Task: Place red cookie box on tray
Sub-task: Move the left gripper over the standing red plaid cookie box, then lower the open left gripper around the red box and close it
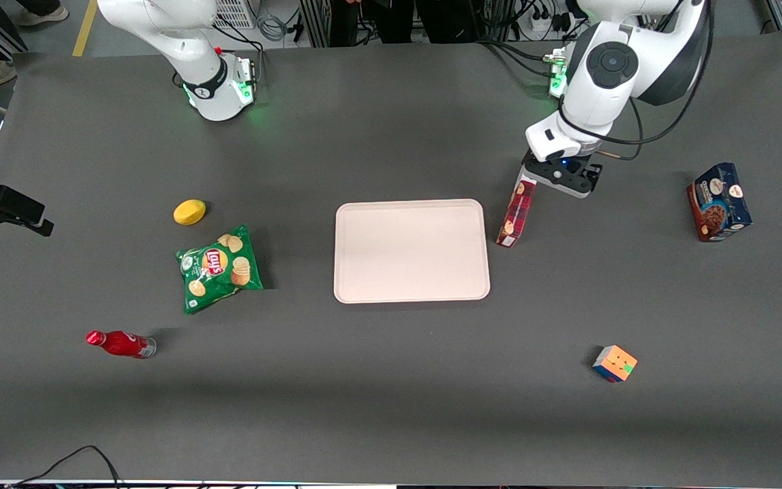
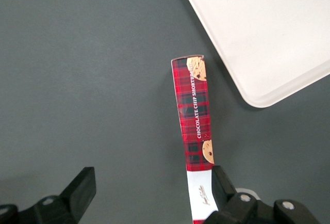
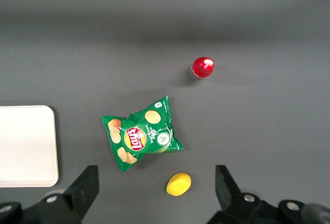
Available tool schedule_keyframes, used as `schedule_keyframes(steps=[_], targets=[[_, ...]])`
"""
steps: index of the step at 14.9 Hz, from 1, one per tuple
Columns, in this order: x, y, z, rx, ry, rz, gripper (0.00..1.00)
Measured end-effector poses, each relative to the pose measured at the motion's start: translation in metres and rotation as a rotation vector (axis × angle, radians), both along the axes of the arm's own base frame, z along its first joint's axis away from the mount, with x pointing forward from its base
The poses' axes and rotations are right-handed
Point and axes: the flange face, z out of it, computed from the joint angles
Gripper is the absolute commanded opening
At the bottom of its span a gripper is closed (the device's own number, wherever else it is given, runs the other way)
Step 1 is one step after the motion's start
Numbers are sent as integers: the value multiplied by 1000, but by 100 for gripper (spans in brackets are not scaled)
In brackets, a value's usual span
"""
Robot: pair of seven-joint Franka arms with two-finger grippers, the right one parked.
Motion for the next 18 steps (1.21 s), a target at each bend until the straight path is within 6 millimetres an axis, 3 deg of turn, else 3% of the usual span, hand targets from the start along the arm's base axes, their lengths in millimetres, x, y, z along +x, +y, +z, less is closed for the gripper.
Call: schedule_keyframes(steps=[3,7,14,18], targets=[[-17,-5,-24,-21,-25,-13,100],[-34,-27,-37,-62,-40,-30,100],[-33,-29,-86,-114,-16,-24,100],[-35,-28,-99,-114,17,-20,100]])
